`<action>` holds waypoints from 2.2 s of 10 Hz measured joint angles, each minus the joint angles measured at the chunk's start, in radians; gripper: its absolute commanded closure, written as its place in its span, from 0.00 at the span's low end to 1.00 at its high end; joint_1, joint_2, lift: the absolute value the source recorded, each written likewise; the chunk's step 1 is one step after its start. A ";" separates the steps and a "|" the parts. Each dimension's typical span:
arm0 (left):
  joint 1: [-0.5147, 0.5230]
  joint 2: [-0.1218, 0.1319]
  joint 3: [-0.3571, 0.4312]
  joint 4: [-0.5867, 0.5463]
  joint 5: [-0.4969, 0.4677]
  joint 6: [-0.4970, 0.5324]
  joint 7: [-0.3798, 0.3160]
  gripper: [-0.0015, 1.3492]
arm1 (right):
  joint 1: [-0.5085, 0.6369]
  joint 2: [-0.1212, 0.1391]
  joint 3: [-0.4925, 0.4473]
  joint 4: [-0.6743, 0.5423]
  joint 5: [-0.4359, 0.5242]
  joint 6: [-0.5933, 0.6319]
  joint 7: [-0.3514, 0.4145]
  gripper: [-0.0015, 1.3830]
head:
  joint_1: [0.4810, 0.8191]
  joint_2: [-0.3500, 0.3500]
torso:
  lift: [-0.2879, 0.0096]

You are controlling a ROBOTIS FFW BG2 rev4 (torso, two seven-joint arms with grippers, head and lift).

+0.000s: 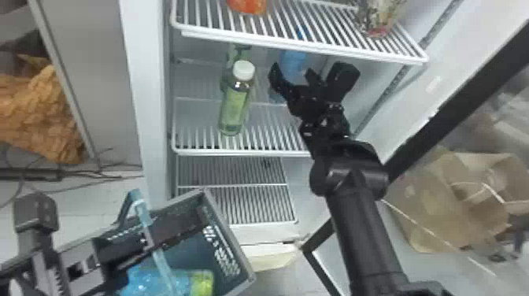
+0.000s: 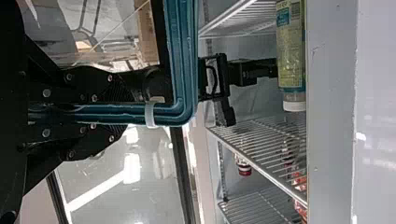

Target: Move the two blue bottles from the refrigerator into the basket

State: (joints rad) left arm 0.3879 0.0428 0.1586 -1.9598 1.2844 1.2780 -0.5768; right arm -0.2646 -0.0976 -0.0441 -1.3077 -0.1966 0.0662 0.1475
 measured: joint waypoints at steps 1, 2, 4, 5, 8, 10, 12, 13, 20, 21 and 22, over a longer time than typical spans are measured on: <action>0.000 0.001 -0.001 0.000 0.000 0.000 0.000 0.89 | -0.015 -0.001 0.004 0.020 0.006 0.000 -0.002 0.42 | 0.63 0.09 | 0.23; 0.000 0.002 0.000 0.000 0.001 -0.001 0.000 0.89 | -0.019 -0.003 0.003 0.025 0.009 0.009 -0.006 0.57 | 0.63 0.09 | 0.23; 0.000 0.005 -0.002 0.000 0.005 -0.003 0.000 0.89 | -0.019 -0.008 -0.006 0.010 0.008 0.084 -0.005 0.92 | 0.63 0.09 | 0.23; 0.000 0.006 -0.004 0.000 0.006 -0.004 0.000 0.89 | -0.014 -0.010 -0.012 0.008 -0.002 0.103 -0.005 0.92 | 0.63 0.08 | 0.23; 0.000 0.006 -0.006 0.000 0.007 -0.004 0.000 0.89 | 0.036 -0.013 -0.025 -0.039 -0.030 0.110 0.004 0.92 | 0.63 0.07 | 0.23; 0.001 0.006 -0.008 0.000 0.006 -0.006 0.000 0.89 | 0.168 -0.014 -0.060 -0.219 -0.038 0.131 0.012 0.92 | 0.63 0.04 | 0.23; 0.001 0.006 -0.009 0.000 0.009 -0.007 0.000 0.89 | 0.282 -0.016 -0.086 -0.364 -0.056 0.153 0.029 0.92 | 0.63 0.01 | 0.23; -0.001 0.006 -0.012 0.000 0.010 -0.009 0.000 0.89 | 0.330 -0.016 -0.104 -0.425 -0.062 0.154 0.038 0.92 | 0.63 0.00 | 0.23; 0.002 0.006 -0.013 0.000 0.017 -0.021 0.000 0.89 | 0.693 -0.018 -0.141 -0.845 -0.175 0.189 0.115 0.92 | 0.63 0.00 | 0.23; 0.003 0.006 -0.013 0.000 0.019 -0.022 0.000 0.89 | 0.760 -0.018 -0.140 -0.917 -0.198 0.226 0.129 0.92 | 0.63 0.00 | 0.23; 0.005 0.006 -0.013 0.000 0.021 -0.025 0.000 0.89 | 0.828 -0.018 -0.139 -0.982 -0.230 0.266 0.145 0.92 | 0.63 0.01 | 0.23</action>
State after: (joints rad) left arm 0.3927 0.0491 0.1456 -1.9598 1.3057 1.2531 -0.5767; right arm 0.5630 -0.1151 -0.1833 -2.2893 -0.4270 0.3321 0.2927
